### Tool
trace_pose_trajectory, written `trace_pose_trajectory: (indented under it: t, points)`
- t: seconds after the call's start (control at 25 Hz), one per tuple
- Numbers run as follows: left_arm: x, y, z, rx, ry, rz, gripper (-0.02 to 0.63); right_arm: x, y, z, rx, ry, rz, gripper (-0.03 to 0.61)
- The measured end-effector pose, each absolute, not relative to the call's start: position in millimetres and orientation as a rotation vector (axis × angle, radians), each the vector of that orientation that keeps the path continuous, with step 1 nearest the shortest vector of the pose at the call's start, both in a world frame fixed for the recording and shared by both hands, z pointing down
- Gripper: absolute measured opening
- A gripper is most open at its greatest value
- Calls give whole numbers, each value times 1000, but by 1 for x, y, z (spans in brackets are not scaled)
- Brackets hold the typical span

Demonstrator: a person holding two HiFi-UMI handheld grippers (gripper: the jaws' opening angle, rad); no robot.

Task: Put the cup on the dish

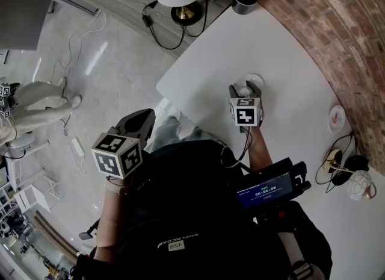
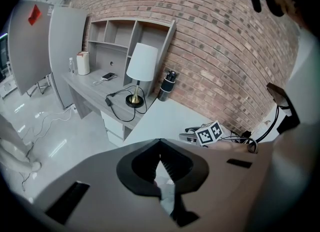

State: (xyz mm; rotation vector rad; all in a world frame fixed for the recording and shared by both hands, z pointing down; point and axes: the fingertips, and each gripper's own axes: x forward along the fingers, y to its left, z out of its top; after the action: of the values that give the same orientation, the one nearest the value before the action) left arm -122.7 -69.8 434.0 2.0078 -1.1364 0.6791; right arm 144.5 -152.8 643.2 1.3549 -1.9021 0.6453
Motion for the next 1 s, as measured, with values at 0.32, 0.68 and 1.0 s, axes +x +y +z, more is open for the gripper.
trace_pose_trajectory:
  t: [0.32,0.68,1.0]
  points:
    - [-122,-67,434,2003,-1138,681,6,142,-158,639,1369,-1906,622,256]
    - [-126,-65,434,1990,-1154,666,6,141,-159,639,1373,-1908,589,256]
    - [-127,-65,434,1992,-1152,669,6,141,-160,638,1387,-1916,580,256]
